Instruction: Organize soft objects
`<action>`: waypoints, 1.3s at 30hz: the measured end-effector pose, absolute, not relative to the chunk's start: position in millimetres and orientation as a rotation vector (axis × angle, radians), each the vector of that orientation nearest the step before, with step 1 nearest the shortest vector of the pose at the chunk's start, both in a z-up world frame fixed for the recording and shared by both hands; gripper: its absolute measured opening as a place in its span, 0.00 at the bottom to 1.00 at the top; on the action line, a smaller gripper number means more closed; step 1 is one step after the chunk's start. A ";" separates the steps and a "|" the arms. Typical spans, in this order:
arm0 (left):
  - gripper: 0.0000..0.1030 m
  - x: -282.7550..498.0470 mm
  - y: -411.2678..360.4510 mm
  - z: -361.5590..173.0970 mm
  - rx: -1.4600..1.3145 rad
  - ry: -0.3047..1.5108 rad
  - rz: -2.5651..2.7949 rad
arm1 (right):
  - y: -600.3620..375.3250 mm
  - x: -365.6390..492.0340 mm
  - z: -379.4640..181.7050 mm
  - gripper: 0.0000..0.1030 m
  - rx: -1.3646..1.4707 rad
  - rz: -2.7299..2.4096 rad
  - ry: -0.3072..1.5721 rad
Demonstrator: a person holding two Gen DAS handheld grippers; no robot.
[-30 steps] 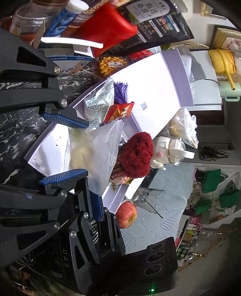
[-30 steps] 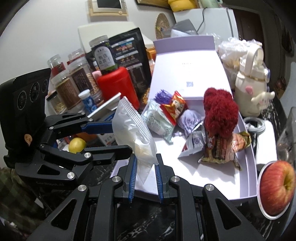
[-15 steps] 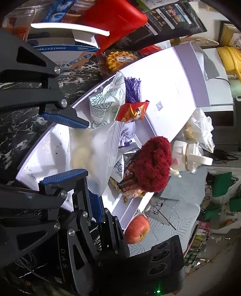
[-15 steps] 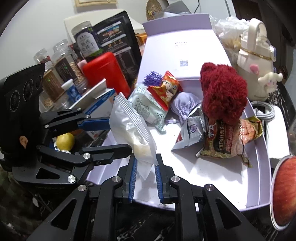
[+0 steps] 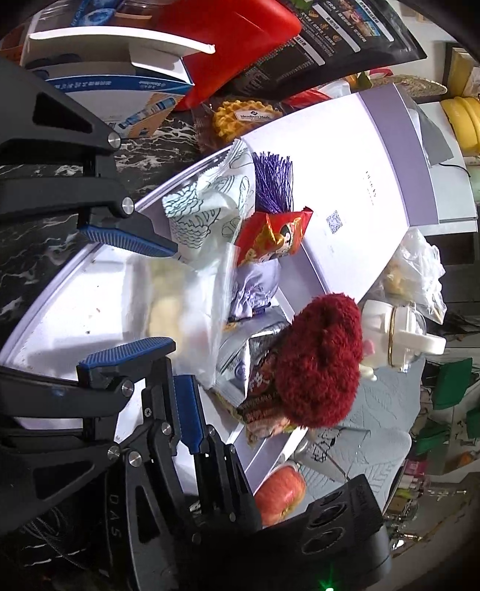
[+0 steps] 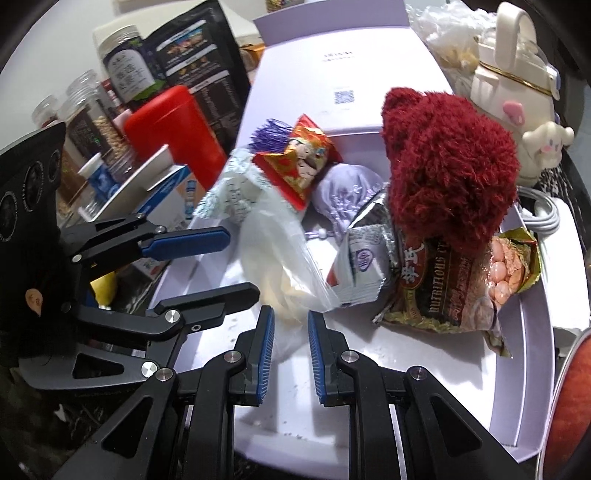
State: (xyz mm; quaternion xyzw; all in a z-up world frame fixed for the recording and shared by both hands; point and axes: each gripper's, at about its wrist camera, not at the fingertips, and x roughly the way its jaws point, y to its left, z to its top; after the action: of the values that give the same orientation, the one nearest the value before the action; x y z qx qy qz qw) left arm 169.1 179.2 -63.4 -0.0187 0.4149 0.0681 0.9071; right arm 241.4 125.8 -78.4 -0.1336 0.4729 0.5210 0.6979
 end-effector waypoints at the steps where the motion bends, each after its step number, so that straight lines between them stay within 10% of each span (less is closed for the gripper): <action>1: 0.44 170.7 180.1 -64.6 -0.035 0.857 0.146 | 126.5 243.0 -79.2 0.18 -0.301 1.152 1.053; 15: 0.44 181.3 187.2 -70.8 -0.030 0.834 0.223 | 119.7 243.3 -67.5 0.27 -0.329 1.060 0.948; 28: 0.45 180.7 177.2 -71.0 0.037 0.850 0.275 | 113.8 237.0 -59.6 0.57 -0.371 0.991 0.907; 39: 0.68 171.7 165.7 -61.0 0.038 0.857 0.308 | 96.2 234.3 -45.0 0.68 -0.349 0.936 0.889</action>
State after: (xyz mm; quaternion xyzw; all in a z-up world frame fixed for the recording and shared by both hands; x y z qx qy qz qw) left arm 171.7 165.7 -61.0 0.0182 0.4138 0.1486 0.8980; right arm 234.3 96.2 -45.0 -0.1616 0.4122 0.4339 0.7847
